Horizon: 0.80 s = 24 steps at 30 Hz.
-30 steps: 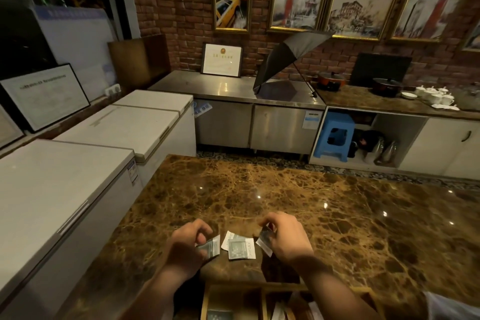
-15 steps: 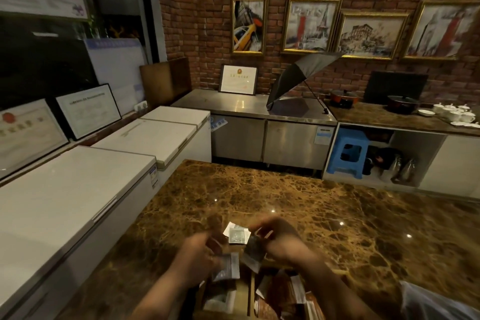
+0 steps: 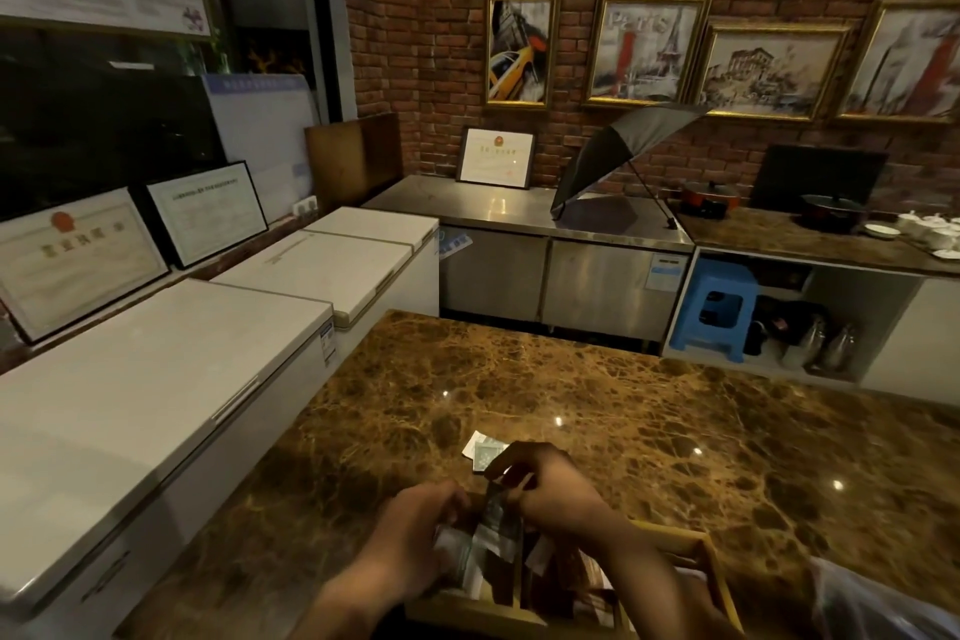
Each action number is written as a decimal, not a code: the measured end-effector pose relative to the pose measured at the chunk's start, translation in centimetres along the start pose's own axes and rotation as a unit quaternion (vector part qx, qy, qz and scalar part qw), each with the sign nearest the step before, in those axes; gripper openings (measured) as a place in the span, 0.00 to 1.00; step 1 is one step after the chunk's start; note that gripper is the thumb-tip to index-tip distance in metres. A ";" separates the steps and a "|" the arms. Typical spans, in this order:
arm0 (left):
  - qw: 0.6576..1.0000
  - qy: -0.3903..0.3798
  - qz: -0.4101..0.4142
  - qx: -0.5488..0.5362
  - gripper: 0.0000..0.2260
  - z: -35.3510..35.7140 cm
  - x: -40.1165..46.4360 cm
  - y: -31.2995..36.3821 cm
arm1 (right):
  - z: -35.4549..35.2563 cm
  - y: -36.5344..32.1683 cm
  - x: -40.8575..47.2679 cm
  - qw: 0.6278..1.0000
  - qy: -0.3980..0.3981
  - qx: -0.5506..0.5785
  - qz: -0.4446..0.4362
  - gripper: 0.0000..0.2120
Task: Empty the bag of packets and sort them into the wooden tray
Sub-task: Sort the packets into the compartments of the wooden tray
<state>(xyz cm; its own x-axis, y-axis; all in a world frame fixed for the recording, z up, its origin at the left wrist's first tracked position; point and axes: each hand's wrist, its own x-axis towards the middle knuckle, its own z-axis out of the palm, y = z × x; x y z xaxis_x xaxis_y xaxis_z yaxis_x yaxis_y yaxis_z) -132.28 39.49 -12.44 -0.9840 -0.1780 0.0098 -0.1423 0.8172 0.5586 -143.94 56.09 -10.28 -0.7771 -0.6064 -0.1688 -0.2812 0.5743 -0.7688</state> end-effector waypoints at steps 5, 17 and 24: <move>0.997 0.065 0.009 0.035 0.22 -0.5 1.2 -1.1 | 1.7 0.3 0.7 0.995 -0.055 -0.077 0.016 0.14; 0.997 0.074 -0.001 0.026 0.19 -1.6 8.3 -4.4 | -0.9 2.4 4.8 0.979 0.125 -0.161 0.018 0.09; 0.994 0.023 0.067 0.081 0.19 0.3 13.7 -4.5 | -0.2 4.4 8.0 0.966 0.105 -0.235 0.008 0.11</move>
<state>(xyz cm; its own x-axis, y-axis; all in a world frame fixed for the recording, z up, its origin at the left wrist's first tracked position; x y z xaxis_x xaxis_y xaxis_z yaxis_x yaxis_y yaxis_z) -145.20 33.59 -15.09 -0.9899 -0.0830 0.1148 -0.0290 0.9118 0.4097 -151.47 53.90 -14.93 -0.8665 -0.4991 -0.0115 -0.4549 0.7989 -0.3936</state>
